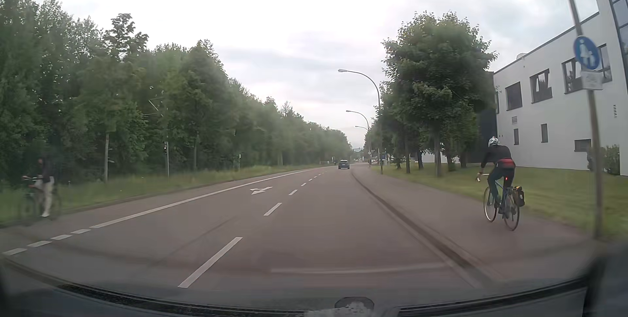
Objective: Follow the waypoints while adhering to traffic rules and regulations
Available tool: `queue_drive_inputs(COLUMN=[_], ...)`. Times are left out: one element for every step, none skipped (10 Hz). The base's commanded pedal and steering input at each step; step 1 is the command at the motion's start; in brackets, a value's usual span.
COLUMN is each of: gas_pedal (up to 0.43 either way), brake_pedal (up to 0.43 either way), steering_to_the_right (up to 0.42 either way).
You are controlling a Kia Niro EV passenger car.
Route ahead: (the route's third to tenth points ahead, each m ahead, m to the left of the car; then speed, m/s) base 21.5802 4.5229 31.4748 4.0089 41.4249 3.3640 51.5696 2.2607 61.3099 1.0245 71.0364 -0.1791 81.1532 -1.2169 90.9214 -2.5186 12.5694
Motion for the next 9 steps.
queue_drive_inputs(gas_pedal=[0.079,0.079,0.079,0.079,0.079,0.079,0.079,0.079,0.079], brake_pedal=[0.000,0.000,0.000,0.000,0.000,0.000,0.000,0.000,0.000], steering_to_the_right=[0.006,0.006,0.006,0.006,0.006,0.006,0.006,0.006,0.006])
